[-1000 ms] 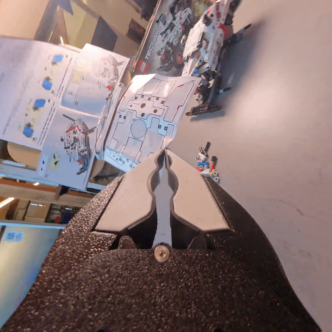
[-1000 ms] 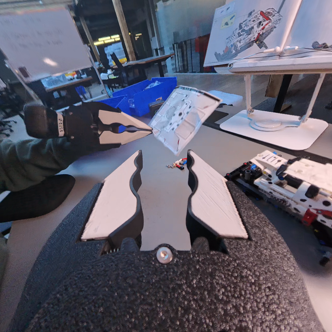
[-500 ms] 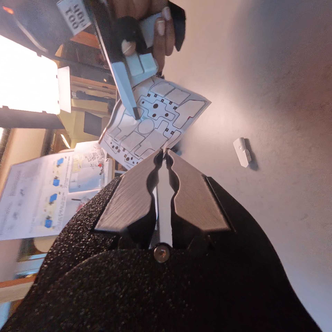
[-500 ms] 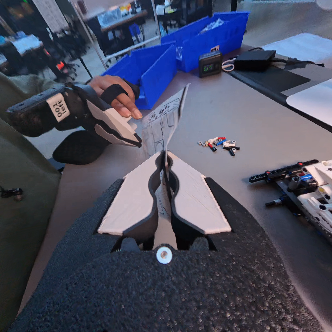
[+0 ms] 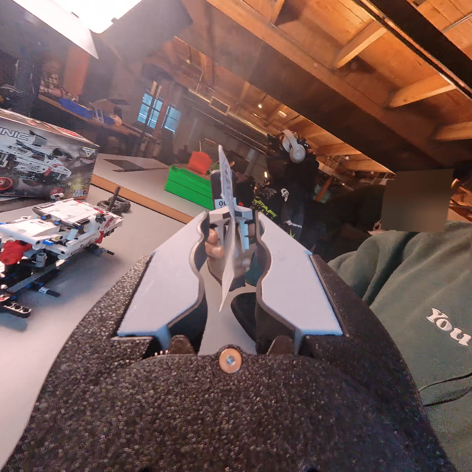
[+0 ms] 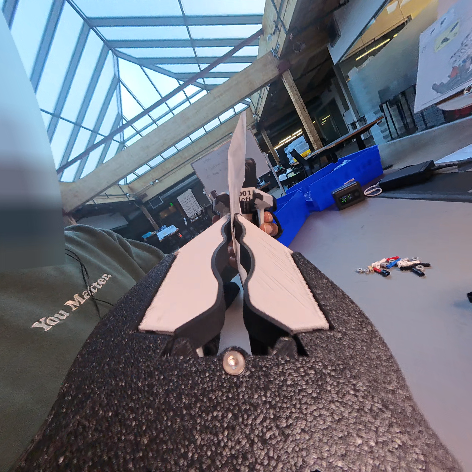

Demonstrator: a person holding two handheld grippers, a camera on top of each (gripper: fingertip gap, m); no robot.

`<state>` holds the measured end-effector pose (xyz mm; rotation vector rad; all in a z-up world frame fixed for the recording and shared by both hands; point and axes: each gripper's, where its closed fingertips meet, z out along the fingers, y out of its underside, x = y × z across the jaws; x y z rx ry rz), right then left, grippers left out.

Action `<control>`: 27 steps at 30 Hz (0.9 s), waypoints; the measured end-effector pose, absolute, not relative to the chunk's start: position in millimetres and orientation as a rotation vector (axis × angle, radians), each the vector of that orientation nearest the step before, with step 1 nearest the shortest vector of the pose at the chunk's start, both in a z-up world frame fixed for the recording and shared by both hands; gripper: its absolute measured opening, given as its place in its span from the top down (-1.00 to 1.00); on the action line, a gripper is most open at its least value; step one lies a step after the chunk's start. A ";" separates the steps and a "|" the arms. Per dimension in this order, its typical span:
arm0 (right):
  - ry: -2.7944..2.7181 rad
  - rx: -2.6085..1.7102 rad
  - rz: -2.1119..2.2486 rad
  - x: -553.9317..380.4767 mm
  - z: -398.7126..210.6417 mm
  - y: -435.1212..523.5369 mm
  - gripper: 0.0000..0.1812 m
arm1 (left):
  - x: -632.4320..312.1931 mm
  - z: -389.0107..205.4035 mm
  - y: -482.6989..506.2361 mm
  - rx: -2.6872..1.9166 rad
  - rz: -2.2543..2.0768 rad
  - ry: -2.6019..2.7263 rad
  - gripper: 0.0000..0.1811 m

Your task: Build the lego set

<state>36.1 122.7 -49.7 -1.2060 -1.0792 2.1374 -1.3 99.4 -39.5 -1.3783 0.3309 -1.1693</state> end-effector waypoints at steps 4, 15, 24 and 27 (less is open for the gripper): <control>-1.085 -1.284 2.092 29.8 -68.0 123.4 1.00 | 0.7 -50.4 108.0 -1.451 -1.063 0.357 1.00; -1.412 -1.091 0.946 2.4 -54.9 154.5 0.39 | -37.8 -82.0 117.6 -1.673 -0.950 0.250 1.00; -1.773 -0.999 0.709 -33.6 -125.0 126.6 0.34 | -40.3 -98.4 95.2 -1.819 -0.821 0.503 1.00; -1.798 -0.989 0.766 -33.6 -131.2 116.8 0.54 | -38.4 -100.5 90.5 -1.824 -0.816 0.554 1.00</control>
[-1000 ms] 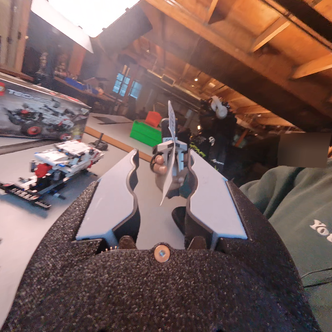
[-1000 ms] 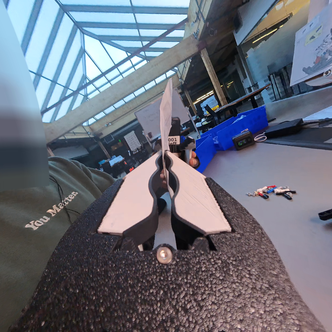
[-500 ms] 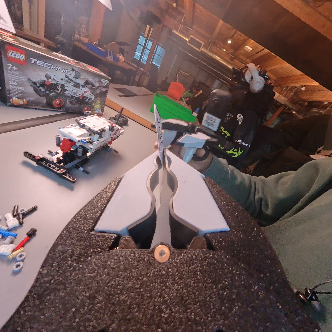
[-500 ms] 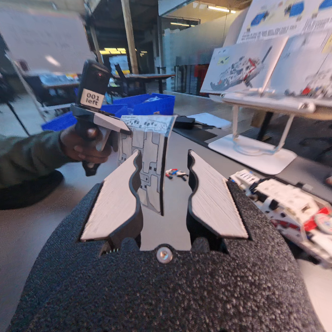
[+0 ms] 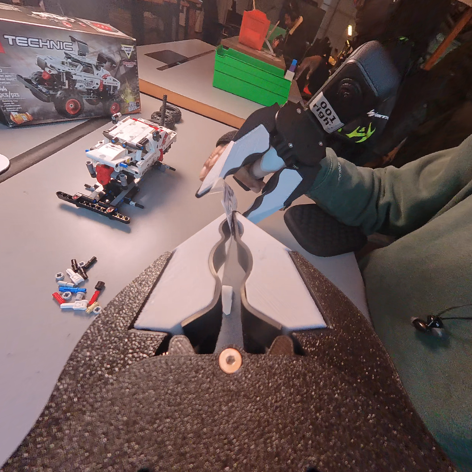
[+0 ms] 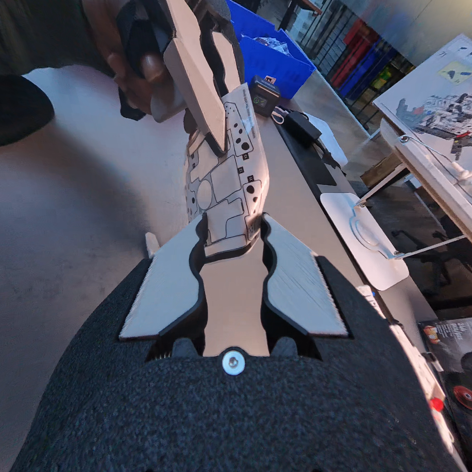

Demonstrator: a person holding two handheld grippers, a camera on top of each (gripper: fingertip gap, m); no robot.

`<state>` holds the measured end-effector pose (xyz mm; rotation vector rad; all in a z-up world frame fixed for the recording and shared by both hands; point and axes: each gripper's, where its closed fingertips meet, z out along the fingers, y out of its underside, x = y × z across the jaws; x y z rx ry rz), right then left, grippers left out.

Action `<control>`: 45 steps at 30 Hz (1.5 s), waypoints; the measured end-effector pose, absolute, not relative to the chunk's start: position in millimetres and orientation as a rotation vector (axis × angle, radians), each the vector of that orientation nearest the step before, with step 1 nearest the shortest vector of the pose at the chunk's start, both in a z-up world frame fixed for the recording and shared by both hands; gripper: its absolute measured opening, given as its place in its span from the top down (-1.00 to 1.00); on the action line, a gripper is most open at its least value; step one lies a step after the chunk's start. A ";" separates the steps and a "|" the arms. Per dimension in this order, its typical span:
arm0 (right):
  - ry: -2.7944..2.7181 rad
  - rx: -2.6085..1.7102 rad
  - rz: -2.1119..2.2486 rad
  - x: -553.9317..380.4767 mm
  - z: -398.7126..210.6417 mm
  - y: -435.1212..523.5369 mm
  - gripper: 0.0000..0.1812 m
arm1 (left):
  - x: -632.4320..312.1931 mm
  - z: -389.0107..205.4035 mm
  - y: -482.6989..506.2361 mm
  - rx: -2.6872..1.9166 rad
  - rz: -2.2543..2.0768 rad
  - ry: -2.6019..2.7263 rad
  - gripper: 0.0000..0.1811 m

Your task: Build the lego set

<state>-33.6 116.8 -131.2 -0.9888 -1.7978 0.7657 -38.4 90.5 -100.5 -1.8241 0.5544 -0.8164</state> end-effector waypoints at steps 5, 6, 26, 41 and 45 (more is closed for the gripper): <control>-1.793 -0.994 0.949 -30.1 -130.9 105.4 0.90 | -41.3 -97.8 87.4 -1.770 -0.841 0.561 1.00; -1.788 -0.999 0.987 -29.2 -130.1 103.7 0.94 | -41.6 -97.1 86.6 -1.755 -0.850 0.565 0.99; -1.626 -1.234 1.261 -28.7 -126.8 123.7 0.63 | -49.9 -97.8 96.0 -1.743 -0.955 0.400 1.00; -1.707 -1.024 0.986 -32.1 -114.0 104.7 0.80 | -41.5 -91.3 91.9 -1.707 -1.085 0.370 1.00; -1.699 -1.066 1.113 -29.8 -113.2 98.6 0.87 | -38.5 -89.0 89.0 -1.682 -1.035 0.424 1.00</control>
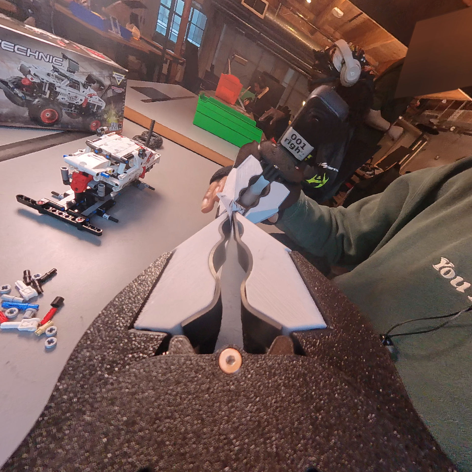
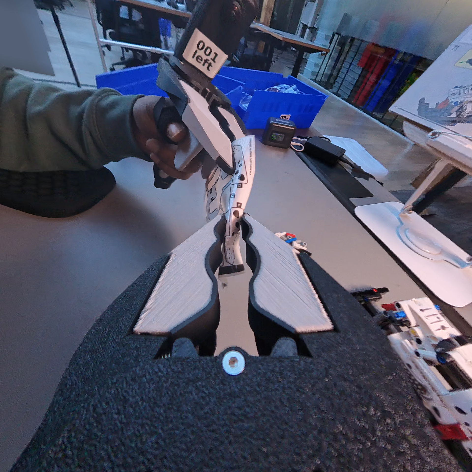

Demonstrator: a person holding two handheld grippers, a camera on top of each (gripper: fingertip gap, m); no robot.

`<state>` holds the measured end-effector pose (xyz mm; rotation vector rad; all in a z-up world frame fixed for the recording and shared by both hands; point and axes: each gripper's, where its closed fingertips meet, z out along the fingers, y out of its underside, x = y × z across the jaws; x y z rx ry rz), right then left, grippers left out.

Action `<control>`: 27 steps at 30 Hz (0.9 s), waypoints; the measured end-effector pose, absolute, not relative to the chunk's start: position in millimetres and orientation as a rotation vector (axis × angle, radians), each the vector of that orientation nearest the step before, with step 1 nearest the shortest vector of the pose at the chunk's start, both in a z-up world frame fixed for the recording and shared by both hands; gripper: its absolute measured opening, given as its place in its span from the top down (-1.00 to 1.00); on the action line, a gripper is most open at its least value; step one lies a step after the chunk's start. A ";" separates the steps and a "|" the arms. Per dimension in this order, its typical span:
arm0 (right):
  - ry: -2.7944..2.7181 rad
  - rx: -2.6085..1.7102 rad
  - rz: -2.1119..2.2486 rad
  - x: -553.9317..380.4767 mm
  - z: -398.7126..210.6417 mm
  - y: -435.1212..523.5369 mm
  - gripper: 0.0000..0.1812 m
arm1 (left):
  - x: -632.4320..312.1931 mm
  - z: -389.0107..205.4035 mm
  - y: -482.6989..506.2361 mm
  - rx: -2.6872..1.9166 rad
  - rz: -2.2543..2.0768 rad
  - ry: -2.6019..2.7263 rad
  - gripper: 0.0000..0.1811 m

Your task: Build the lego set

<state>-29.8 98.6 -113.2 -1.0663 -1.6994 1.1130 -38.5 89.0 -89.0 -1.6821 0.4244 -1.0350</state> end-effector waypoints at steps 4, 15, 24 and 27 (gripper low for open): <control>-1.663 -1.181 1.337 -26.2 -109.6 96.6 0.90 | -36.2 -82.0 84.2 -1.634 -0.957 0.501 0.90; -1.658 -1.232 1.471 -29.9 -113.2 87.1 0.92 | -30.2 -80.2 80.7 -1.599 -0.874 0.582 1.00; -1.608 -1.198 1.421 -30.3 -106.2 95.0 0.88 | -46.8 -68.2 81.7 -1.539 -1.006 0.464 1.00; -1.568 -1.158 1.338 -30.6 -100.6 103.7 0.74 | -49.7 -72.5 83.3 -1.548 -1.006 0.460 1.00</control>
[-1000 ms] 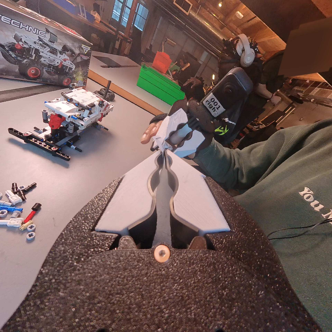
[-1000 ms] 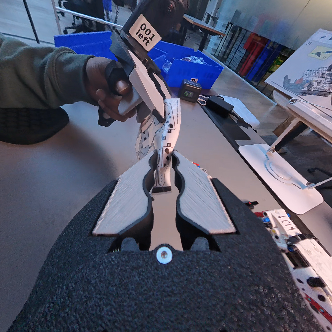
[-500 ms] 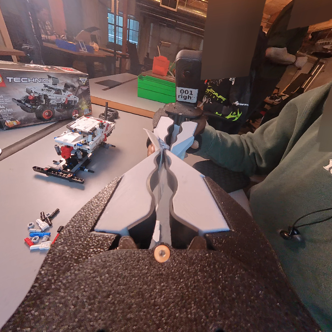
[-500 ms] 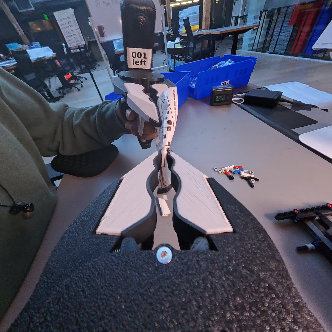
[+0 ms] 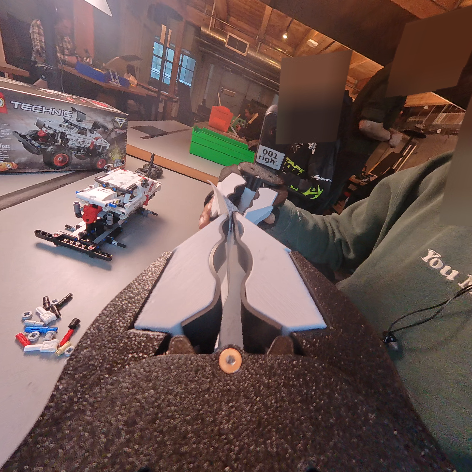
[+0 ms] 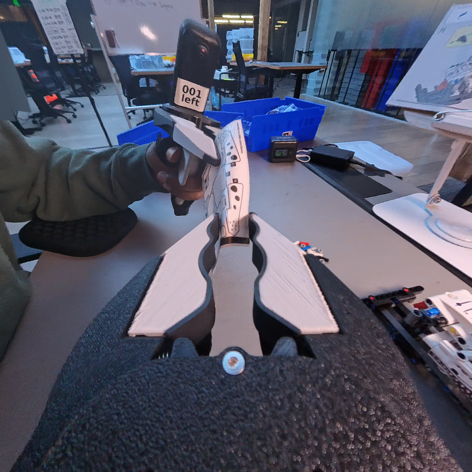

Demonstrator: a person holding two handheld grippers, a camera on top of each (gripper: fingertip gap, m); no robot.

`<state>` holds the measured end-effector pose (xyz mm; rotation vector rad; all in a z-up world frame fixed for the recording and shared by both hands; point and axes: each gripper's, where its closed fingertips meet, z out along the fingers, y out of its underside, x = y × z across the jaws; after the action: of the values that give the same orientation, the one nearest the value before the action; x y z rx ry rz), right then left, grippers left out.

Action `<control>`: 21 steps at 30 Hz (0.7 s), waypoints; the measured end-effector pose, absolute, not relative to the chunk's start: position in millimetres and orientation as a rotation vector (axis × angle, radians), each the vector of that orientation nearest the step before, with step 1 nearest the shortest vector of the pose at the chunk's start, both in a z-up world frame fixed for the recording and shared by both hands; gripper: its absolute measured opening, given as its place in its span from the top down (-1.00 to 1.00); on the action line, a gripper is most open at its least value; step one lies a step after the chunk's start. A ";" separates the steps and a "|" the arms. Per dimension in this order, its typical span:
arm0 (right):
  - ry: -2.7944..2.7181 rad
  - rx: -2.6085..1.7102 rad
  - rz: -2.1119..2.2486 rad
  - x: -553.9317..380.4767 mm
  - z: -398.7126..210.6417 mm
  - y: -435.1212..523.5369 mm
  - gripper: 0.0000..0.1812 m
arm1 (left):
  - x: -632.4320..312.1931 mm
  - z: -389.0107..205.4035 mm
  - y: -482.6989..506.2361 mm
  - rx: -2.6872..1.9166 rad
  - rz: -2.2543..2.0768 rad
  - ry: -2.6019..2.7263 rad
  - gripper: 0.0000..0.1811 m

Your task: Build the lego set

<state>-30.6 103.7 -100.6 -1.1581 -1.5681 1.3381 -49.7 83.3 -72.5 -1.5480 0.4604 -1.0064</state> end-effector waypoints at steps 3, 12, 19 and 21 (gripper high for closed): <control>-1.540 -1.111 1.313 -30.3 -93.3 104.5 0.71 | -48.2 -77.2 83.5 -1.557 -1.009 0.474 1.00; -1.559 -1.107 1.297 -27.7 -98.5 108.0 0.76 | -45.4 -87.4 85.9 -1.573 -1.044 0.469 1.00; -1.524 -1.107 1.316 -26.0 -94.5 112.5 0.75 | -51.4 -87.4 88.4 -1.540 -1.066 0.433 1.00; -1.508 -1.112 1.340 -25.4 -93.1 113.7 0.75 | -53.1 -85.4 88.8 -1.518 -1.074 0.418 1.00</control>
<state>-25.4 113.7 -93.1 -1.1120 -1.5077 1.3397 -53.1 88.8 -85.4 -1.5180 0.4181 -1.0737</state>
